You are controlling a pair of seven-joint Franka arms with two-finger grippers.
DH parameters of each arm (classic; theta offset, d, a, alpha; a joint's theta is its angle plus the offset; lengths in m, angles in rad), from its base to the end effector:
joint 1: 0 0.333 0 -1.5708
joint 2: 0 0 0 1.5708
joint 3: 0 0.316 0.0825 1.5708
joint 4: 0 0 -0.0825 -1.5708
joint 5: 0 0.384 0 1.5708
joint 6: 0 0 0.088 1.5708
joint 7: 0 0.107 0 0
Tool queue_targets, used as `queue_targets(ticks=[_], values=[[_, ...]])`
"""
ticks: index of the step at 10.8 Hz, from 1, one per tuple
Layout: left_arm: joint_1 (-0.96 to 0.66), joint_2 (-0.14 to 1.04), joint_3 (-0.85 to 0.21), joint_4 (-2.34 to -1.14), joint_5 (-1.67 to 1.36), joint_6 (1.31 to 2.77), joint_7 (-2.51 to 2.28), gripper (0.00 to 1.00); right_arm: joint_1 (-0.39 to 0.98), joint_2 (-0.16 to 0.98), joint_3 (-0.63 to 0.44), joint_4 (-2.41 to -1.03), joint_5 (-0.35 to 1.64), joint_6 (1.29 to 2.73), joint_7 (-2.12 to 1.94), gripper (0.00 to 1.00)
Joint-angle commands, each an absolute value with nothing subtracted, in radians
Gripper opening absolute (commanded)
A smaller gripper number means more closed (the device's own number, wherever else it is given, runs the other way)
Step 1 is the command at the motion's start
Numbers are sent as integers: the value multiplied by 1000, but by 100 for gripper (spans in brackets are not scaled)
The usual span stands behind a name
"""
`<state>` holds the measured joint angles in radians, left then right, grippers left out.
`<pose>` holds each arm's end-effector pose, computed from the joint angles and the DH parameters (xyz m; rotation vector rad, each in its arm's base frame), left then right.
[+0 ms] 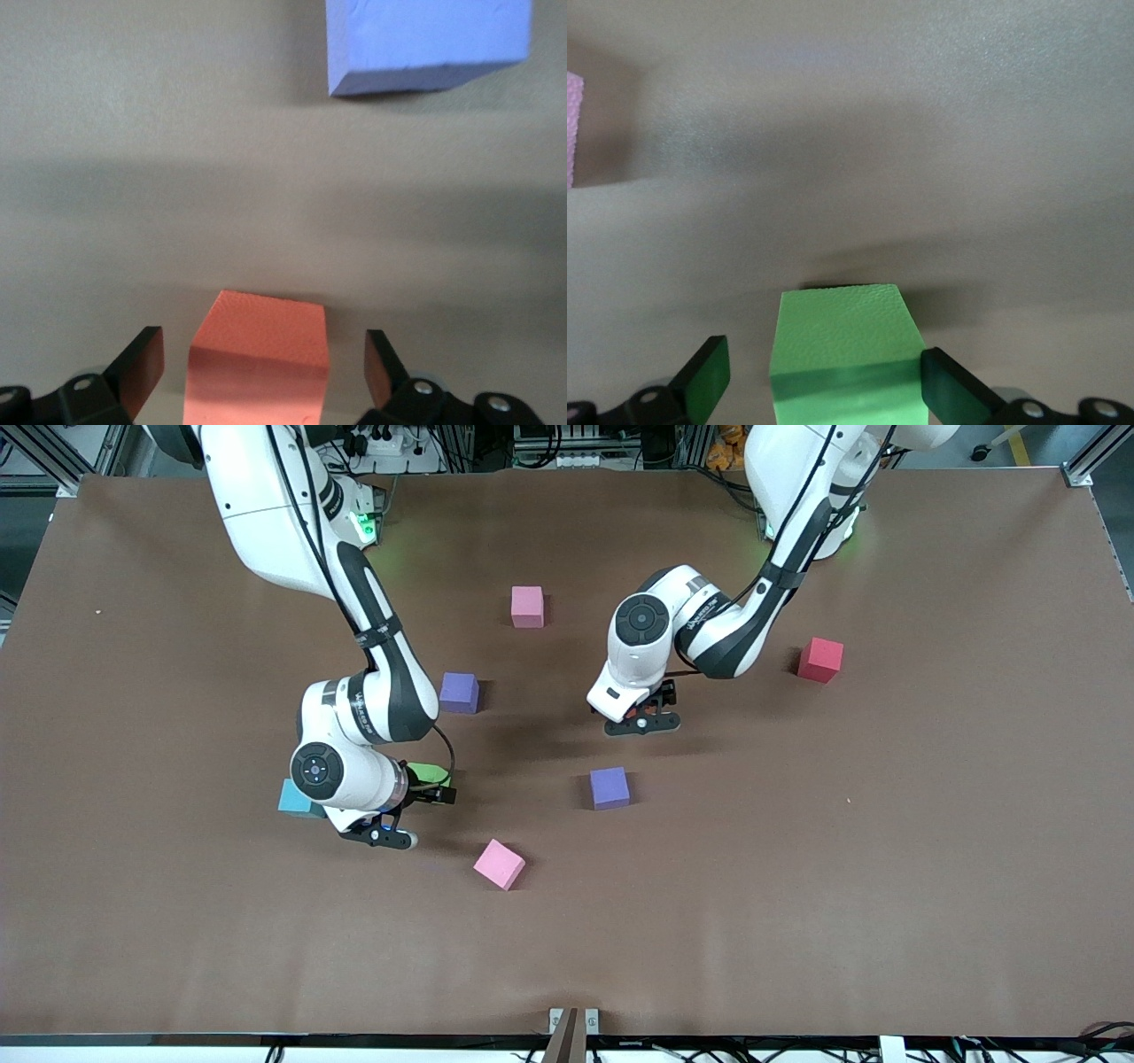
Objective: Arrange blocks into number 1
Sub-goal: 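Grasp the green cube with the right gripper while the left gripper grasps orange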
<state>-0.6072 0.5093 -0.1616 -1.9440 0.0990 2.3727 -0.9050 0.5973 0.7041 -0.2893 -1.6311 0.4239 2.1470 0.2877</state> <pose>0.4439 -0.4236 0.2145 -3.0932 -0.1235 0.0895 0.6290 0.2406 0.2083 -3.0188 0.2842 0.2745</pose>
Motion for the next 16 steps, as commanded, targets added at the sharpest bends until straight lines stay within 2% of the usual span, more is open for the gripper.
queue_targets(ticks=[1,4,5,6,7,8,10,13,15,16], values=[[-607,499,-166,-1968,124,2387,-899,100,606,699,-293,-1655,436,2161,270,100],[-606,502,-166,-1964,115,2387,-905,100,603,696,-296,-1673,436,2161,226,79],[-606,502,-166,-1965,114,2387,-907,84,601,696,-298,-1675,434,2161,224,72],[-607,503,-166,-1967,112,2387,-908,57,601,696,-298,-1675,436,2161,222,65],[-612,505,-166,-1970,112,2385,-911,45,601,696,-298,-1675,434,2160,222,59],[-615,506,-166,-1974,112,2385,-913,39,601,695,-298,-1674,434,2160,222,56],[-618,508,-166,-1979,112,2384,-916,30,597,692,-298,-1672,434,2152,222,55],[-614,499,-166,-1976,110,2378,-922,28,603,652,-311,-1674,434,2146,224,55],[-611,483,-166,-1968,110,2376,-957,16,589,585,-314,-1675,434,2110,233,56],[-606,477,-166,-1964,110,2375,-957,6,586,557,-321,-1675,433,2094,232,57]])
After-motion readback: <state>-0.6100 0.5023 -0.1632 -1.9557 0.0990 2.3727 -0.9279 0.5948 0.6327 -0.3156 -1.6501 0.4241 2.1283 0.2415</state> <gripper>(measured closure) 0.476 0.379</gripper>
